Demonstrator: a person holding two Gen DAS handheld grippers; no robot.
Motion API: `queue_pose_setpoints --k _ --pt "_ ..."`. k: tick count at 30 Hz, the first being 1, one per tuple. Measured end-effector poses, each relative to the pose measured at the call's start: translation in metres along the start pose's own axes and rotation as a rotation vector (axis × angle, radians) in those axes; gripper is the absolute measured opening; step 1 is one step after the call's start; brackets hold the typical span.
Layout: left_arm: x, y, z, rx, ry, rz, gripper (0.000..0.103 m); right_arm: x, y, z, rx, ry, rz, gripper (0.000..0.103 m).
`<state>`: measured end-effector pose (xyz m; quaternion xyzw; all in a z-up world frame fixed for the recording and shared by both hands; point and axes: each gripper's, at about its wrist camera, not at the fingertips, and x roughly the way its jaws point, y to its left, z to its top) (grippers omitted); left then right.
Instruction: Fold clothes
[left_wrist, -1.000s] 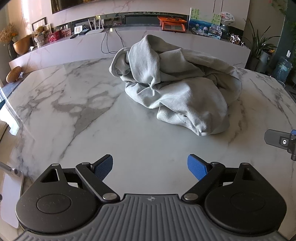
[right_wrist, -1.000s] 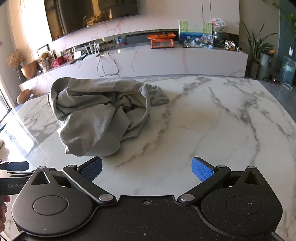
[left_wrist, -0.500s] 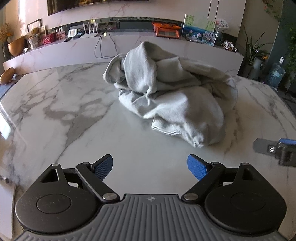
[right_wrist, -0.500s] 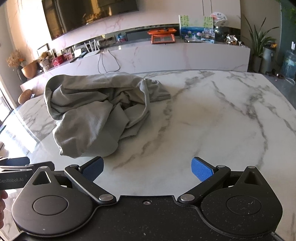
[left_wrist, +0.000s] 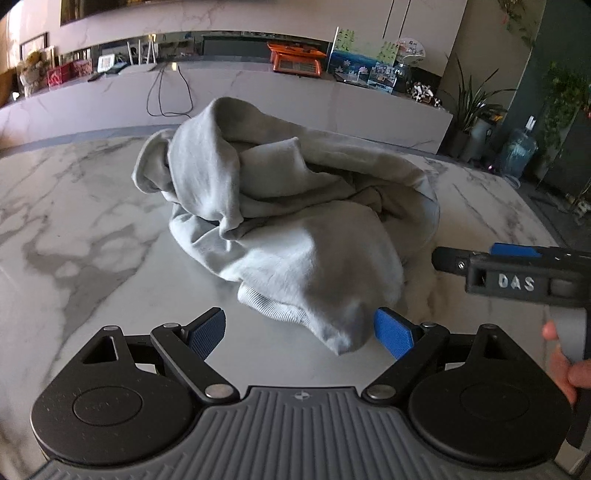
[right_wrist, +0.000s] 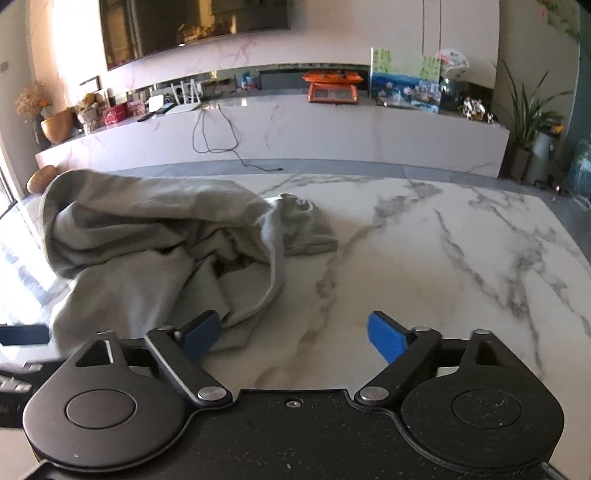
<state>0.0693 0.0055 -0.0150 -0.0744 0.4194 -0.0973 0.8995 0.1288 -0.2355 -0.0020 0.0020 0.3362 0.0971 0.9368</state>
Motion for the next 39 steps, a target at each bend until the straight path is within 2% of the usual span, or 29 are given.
queue_pose_setpoints --k 2,4,5,6,8,9,11,12,15,18,26,33,38,39 --pt "0.003 0.002 0.002 -0.030 0.015 -0.037 0.068 0.008 -0.003 0.007 0.006 -0.001 0.007 0.083" --pt "0.005 0.005 0.004 -0.064 0.023 -0.064 0.058 0.017 -0.004 0.015 0.009 -0.002 0.022 0.075" --pt "0.005 0.006 0.005 -0.075 0.023 -0.077 0.056 0.022 -0.003 0.019 0.011 0.003 0.038 0.065" --pt "0.005 0.005 0.005 -0.072 0.021 -0.086 0.050 0.025 -0.001 0.020 0.012 0.010 0.048 0.050" --pt "0.005 0.001 0.006 -0.049 0.017 -0.080 0.044 0.030 0.001 0.021 0.012 0.026 0.061 0.029" --pt "0.005 0.002 0.006 -0.039 0.018 -0.072 0.037 0.034 0.003 0.021 0.009 0.039 0.059 0.020" --pt "0.005 0.003 0.006 -0.020 0.021 -0.057 0.027 0.035 0.006 0.020 0.000 0.044 0.066 0.007" --pt "0.004 0.004 0.006 -0.022 0.016 -0.058 0.021 0.035 0.007 0.020 -0.011 0.040 0.073 0.005" --pt "-0.003 0.006 0.007 -0.003 0.004 -0.052 0.012 0.030 0.009 0.018 -0.041 0.022 0.052 0.002" --pt "-0.013 0.008 0.008 0.028 -0.020 -0.005 0.006 0.018 0.003 0.016 -0.050 -0.002 0.027 0.001" --pt "-0.045 0.032 0.006 0.023 -0.110 0.129 0.004 -0.016 -0.021 0.009 0.017 -0.035 -0.038 0.001" --pt "-0.073 0.057 0.003 -0.011 -0.180 0.247 0.004 -0.064 -0.059 0.001 0.064 -0.102 -0.174 0.001" --pt "-0.095 0.066 0.011 -0.008 -0.229 0.330 0.004 -0.092 -0.100 0.001 0.065 -0.094 -0.290 0.001" --pt "-0.101 0.067 0.014 -0.006 -0.239 0.344 0.004 -0.102 -0.113 0.003 0.059 -0.093 -0.334 0.001"
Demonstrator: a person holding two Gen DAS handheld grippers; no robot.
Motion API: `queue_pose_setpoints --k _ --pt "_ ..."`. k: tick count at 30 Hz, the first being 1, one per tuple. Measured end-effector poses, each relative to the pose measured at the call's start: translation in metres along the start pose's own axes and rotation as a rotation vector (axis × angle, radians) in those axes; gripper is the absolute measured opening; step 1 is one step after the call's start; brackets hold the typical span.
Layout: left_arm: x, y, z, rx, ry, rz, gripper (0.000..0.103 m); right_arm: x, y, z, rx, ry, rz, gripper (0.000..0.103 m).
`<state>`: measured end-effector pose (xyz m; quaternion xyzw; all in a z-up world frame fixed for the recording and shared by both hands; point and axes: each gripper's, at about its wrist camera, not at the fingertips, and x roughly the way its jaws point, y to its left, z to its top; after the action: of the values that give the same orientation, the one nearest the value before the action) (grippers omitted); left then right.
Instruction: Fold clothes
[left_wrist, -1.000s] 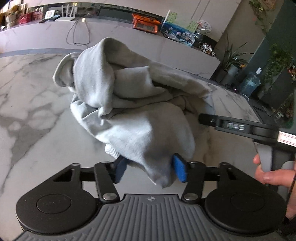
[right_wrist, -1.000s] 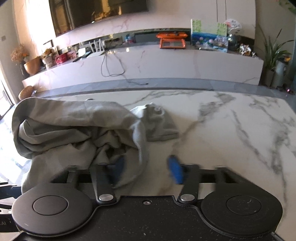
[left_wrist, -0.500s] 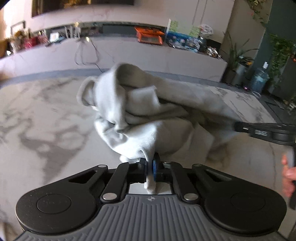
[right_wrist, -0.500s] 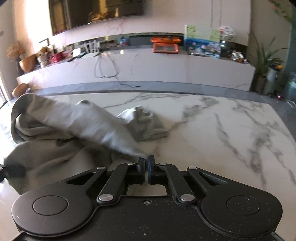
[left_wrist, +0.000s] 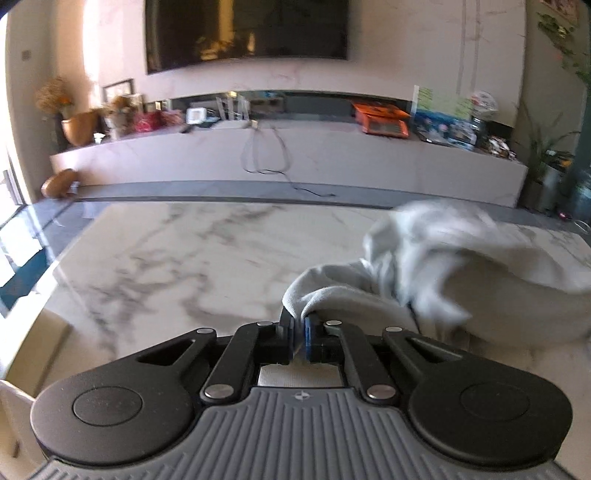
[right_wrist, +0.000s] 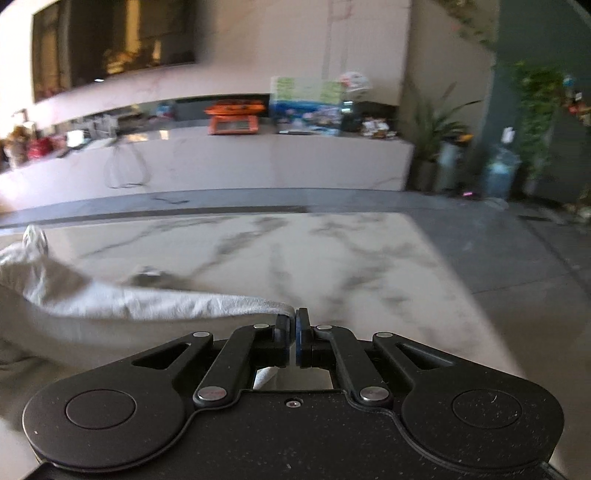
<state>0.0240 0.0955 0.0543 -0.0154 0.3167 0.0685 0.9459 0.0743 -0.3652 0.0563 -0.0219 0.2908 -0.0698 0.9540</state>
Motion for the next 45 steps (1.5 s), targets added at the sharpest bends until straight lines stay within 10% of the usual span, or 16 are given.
queue_pose_setpoints --k 16,23,28,31,45 --pt "0.000 0.006 0.048 0.211 -0.003 0.204 0.004 0.012 -0.096 0.015 -0.063 0.052 -0.293 0.001" --pt "0.040 -0.004 0.036 0.275 0.055 0.203 0.010 0.041 -0.072 0.012 -0.162 0.096 -0.255 0.001" --pt "0.041 -0.004 0.027 0.288 0.057 0.189 0.040 0.051 -0.064 0.007 -0.158 0.112 -0.168 0.007" --pt "0.041 -0.001 0.024 0.316 0.079 0.179 0.050 0.053 -0.058 0.002 -0.192 0.144 -0.134 0.029" --pt "0.004 0.003 0.018 0.306 0.058 0.093 0.062 0.015 -0.060 -0.005 -0.152 0.127 0.045 0.037"
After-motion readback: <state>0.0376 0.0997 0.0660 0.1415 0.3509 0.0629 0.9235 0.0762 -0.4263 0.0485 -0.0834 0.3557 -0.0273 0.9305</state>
